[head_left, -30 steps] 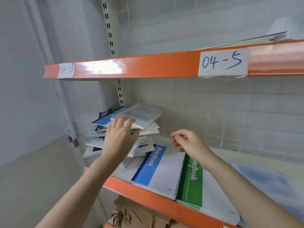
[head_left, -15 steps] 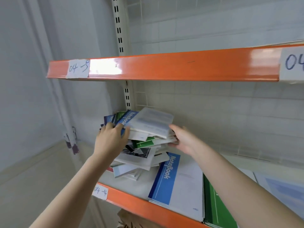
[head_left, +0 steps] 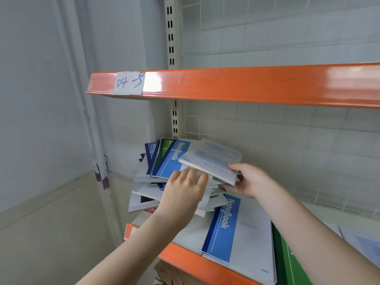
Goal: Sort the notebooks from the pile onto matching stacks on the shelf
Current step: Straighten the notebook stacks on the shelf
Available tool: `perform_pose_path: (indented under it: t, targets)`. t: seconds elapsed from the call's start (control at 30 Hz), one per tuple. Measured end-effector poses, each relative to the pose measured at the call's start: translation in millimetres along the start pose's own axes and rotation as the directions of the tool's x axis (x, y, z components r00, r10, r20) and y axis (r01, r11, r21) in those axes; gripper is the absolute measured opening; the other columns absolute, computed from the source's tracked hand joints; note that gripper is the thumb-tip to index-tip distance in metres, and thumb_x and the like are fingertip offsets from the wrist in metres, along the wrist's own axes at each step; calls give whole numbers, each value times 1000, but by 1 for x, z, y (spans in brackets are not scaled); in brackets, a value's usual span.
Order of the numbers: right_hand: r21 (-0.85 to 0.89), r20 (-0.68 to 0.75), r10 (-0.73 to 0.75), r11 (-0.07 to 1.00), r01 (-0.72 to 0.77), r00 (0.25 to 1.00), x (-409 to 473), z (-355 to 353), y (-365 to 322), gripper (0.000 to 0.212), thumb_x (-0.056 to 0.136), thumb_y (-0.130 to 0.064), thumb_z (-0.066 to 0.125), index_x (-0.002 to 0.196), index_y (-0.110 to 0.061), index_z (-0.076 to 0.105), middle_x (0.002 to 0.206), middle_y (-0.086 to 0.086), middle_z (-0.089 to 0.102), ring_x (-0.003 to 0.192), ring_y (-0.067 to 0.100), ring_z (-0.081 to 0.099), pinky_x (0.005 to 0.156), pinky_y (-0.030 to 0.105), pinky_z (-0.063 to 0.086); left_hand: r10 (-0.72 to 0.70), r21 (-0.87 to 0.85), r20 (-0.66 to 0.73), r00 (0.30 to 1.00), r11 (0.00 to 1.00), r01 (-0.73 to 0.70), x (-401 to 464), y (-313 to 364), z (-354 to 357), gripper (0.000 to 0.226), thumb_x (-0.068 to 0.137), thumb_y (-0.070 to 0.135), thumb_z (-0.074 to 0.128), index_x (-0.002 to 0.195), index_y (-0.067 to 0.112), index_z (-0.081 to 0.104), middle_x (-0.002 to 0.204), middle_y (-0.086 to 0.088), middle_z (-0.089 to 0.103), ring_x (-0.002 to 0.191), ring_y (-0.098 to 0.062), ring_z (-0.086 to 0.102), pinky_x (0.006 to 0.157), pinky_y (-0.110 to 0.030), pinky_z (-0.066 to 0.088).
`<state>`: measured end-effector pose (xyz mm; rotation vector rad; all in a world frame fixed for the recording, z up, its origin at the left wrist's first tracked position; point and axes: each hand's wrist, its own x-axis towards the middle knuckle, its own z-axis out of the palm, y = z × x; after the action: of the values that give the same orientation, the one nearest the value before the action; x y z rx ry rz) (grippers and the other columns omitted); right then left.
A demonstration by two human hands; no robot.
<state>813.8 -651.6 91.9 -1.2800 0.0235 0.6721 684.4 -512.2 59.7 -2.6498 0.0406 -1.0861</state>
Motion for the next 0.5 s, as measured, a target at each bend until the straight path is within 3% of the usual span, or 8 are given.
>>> perform_pose_path:
  t: [0.07, 0.17, 0.23, 0.3, 0.43, 0.5]
  targets:
    - [23, 5, 15, 1000, -15, 1000, -6, -4, -2, 7, 93, -7, 54, 94, -6, 48, 89, 15, 59, 80, 28, 61, 65, 47, 57, -22, -23, -14, 1000, 999, 22, 3, -3, 0, 38, 49, -2, 78, 82, 13, 67, 67, 1, 61, 56, -18, 55, 51, -27, 42]
    - [48, 6, 32, 998, -33, 999, -15, -10, -4, 7, 93, -8, 52, 96, -6, 47, 92, 17, 58, 83, 31, 61, 68, 49, 58, 23, -112, -111, 994, 993, -35, 6, 5, 0, 27, 60, -3, 71, 78, 16, 66, 67, 4, 62, 55, -16, 54, 50, -26, 40]
    - [49, 9, 45, 998, -45, 999, -20, -14, -4, 9, 95, -13, 52, 98, -6, 48, 89, 17, 59, 79, 29, 61, 56, 42, 59, 92, -194, -131, 987, 974, -116, 3, 18, 0, 16, 74, 3, 66, 82, 17, 65, 75, 4, 64, 64, -16, 59, 56, -30, 46]
    - [45, -8, 48, 998, -48, 999, -22, -18, -1, 14, 93, -15, 55, 102, -6, 50, 85, 16, 59, 73, 26, 60, 39, 32, 53, 132, -242, -131, 983, 957, -161, 0, 32, 1, 15, 76, 5, 67, 85, 17, 66, 82, 3, 66, 74, -17, 63, 64, -33, 50]
    - [91, -29, 44, 995, -41, 999, -23, -26, 9, 20, 86, -6, 63, 102, -2, 52, 85, 15, 60, 74, 24, 61, 37, 24, 50, 132, -330, -244, 961, 920, -210, 0, 34, -6, 15, 76, 4, 71, 83, 14, 62, 84, -2, 63, 76, -22, 59, 66, -35, 47]
    - [114, -30, 28, 993, -24, 999, -26, -29, 11, 17, 86, -3, 62, 99, -2, 51, 85, 15, 59, 75, 25, 60, 37, 25, 50, 13, -362, -348, 937, 921, -147, 4, 18, -17, 9, 83, 6, 62, 79, 13, 58, 80, -2, 63, 72, -21, 56, 62, -35, 44]
